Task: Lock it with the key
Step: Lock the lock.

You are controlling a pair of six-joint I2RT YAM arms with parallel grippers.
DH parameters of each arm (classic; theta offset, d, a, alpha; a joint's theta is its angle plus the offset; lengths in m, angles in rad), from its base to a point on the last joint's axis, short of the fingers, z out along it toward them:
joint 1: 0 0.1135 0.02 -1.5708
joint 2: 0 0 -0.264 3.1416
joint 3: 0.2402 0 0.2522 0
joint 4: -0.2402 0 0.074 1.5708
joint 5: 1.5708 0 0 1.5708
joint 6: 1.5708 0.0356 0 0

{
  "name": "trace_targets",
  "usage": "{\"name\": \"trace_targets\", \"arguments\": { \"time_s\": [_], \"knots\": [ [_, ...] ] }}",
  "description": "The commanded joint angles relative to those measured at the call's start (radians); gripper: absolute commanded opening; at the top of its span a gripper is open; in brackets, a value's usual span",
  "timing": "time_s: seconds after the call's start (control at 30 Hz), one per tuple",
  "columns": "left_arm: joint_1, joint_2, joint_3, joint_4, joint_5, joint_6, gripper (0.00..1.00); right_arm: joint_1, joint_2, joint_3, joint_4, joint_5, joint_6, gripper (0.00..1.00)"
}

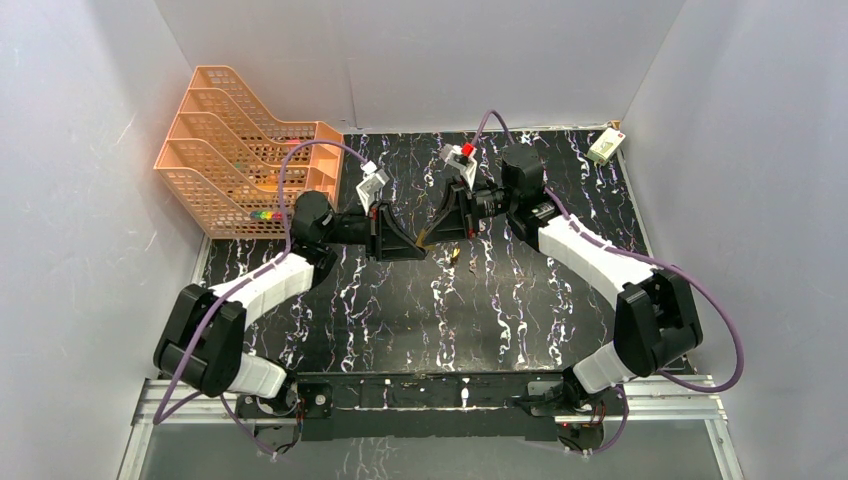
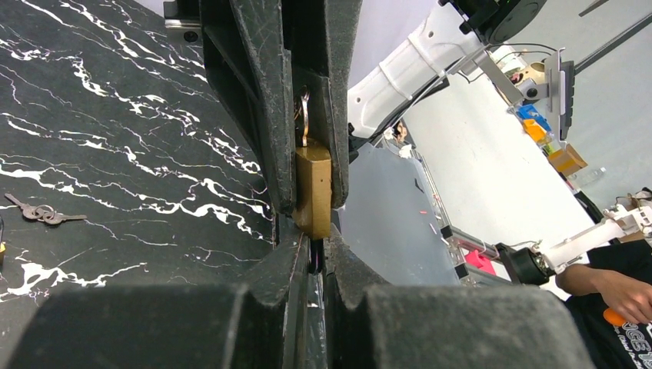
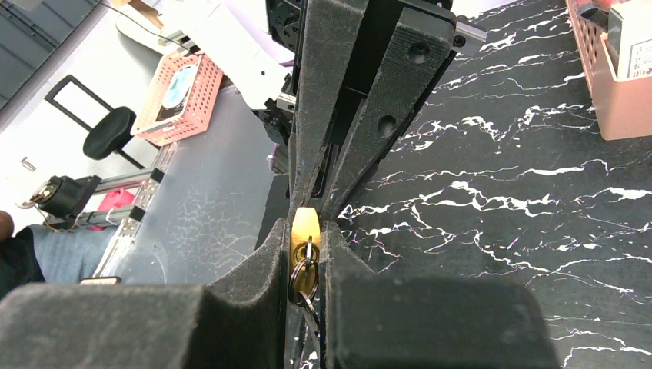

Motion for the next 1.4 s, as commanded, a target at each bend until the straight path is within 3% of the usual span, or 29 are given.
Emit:
{"name": "trace_targets", "arguments": {
  "time_s": [0.0,0.8,1.1,1.37],
  "knots": [
    [-0.08,-0.047,0.025,0.018,-0.184,0.011,0.0,0.133,-0.015,0.053,0.101,0.142,-0.033,0.0],
    [-0.08,-0.12,0.032,-0.126,-0.251,0.083,0.0,0.134,-0.047,0.042,0.072,0.183,-0.04,0.0],
    [-0.072,-0.228,0.063,-0.408,-0.316,0.266,0.0,0.125,-0.12,0.004,0.021,0.277,-0.108,0.0],
    [-0.05,-0.259,0.079,-0.459,-0.336,0.289,0.0,0.118,-0.136,-0.034,0.018,0.28,-0.109,0.0]
  ]
}}
